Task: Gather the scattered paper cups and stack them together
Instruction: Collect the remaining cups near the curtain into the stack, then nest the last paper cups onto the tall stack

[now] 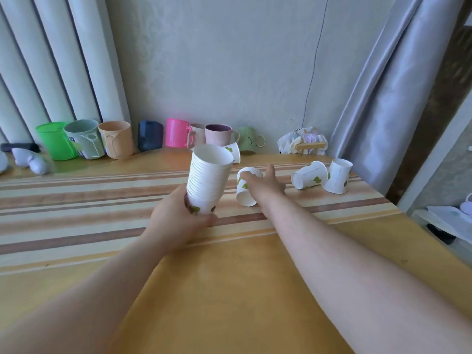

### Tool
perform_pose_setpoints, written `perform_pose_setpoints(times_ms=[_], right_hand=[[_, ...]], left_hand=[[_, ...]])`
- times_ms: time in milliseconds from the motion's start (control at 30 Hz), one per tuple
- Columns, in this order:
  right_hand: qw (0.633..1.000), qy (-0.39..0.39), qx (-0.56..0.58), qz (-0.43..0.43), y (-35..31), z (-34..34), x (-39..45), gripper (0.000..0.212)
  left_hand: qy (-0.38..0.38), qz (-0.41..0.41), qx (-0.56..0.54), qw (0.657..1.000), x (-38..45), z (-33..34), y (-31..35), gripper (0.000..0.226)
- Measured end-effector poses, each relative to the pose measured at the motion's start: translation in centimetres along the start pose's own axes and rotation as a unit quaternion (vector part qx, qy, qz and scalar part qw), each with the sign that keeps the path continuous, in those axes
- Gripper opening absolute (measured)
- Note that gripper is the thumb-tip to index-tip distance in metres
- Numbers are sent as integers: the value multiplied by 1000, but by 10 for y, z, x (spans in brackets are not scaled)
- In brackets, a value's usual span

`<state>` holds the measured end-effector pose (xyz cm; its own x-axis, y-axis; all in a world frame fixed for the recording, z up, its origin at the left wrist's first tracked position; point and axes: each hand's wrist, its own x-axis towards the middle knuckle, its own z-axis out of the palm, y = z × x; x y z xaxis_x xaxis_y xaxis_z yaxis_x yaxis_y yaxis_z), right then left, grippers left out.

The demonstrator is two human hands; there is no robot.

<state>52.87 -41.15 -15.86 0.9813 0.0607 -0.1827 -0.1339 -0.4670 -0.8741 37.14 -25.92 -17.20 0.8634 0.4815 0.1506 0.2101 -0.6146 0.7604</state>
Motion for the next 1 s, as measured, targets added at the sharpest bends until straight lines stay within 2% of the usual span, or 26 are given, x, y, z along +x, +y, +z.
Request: perform_pose_setpoints(times_ms=[100, 167, 267, 367, 433, 533, 567, 633, 800, 900, 1000], right_hand=[[998, -17, -47, -32, 0, 7, 7, 66], [997, -22, -28, -63, 2, 7, 9, 52], [985, -30, 166, -39, -5, 4, 17, 45], [903, -62, 425, 28, -27, -1, 15, 37], [858, -75, 507, 11, -44, -7, 10, 27], [823, -99, 559, -29, -64, -13, -7, 28], [823, -106, 557, -39, -69, -13, -12, 29], [846, -104, 518, -76, -73, -12, -21, 33], [892, -103, 397, -189, -60, -4, -35, 38], [906, -109, 352, -210, -49, 2, -37, 62], [912, -128, 328, -210, -37, 1, -41, 57]], left_hand=[[32, 29, 14, 999, 13, 3, -10, 46], [48, 36, -7, 998, 16, 4, -15, 41], [67, 53, -20, 996, 19, 5, -18, 36], [79, 65, -18, 995, 19, 5, -19, 35], [81, 75, -9, 994, 18, 6, -18, 38], [84, 77, -4, 993, 17, 7, -19, 42], [84, 78, -3, 993, 18, 7, -19, 45], [84, 83, -4, 993, 19, 8, -21, 50], [86, 90, -15, 992, 18, 8, -23, 48], [86, 92, -14, 992, 18, 8, -23, 51], [89, 90, -18, 992, 20, 9, -24, 50]])
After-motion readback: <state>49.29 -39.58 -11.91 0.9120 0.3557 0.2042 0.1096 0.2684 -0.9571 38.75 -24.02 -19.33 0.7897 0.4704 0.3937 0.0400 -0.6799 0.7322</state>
